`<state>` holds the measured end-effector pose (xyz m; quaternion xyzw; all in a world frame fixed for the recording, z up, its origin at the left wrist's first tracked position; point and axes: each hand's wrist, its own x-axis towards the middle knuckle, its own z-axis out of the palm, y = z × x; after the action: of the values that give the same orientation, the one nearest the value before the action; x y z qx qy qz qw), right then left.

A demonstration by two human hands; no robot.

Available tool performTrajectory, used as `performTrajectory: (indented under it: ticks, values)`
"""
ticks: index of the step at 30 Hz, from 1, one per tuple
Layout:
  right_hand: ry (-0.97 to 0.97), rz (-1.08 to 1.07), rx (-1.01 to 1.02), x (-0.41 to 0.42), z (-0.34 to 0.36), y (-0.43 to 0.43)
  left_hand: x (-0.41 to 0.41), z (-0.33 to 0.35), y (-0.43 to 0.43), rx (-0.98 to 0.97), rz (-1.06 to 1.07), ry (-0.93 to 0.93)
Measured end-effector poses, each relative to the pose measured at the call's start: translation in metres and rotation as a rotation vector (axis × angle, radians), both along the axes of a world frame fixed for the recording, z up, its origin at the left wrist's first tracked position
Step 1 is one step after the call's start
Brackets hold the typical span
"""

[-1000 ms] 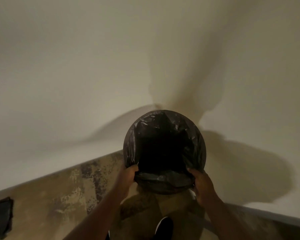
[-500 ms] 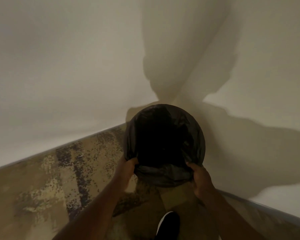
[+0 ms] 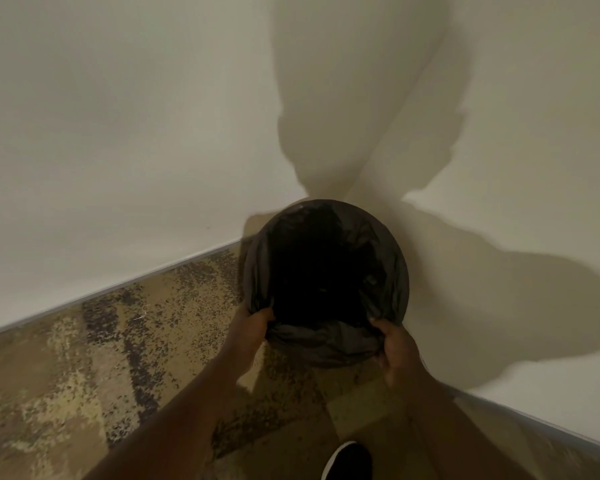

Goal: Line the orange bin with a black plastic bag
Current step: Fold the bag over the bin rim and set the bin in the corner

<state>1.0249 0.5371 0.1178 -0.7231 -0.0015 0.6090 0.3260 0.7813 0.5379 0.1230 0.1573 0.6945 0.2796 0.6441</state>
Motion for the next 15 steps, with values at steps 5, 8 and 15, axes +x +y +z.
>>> performTrajectory:
  ticks: [5,8,15]
  values:
    - [0.014,0.01,0.01,0.006,-0.006,0.0,-0.003,-0.018,-0.002,0.009,-0.019,-0.006]
    - [0.006,0.045,0.041,0.003,-0.002,-0.002,-0.003,-0.016,-0.003,0.015,-0.024,0.007]
    - [0.014,0.058,0.032,0.002,0.026,-0.019,-0.022,0.022,-0.012,0.023,-0.012,-0.055]
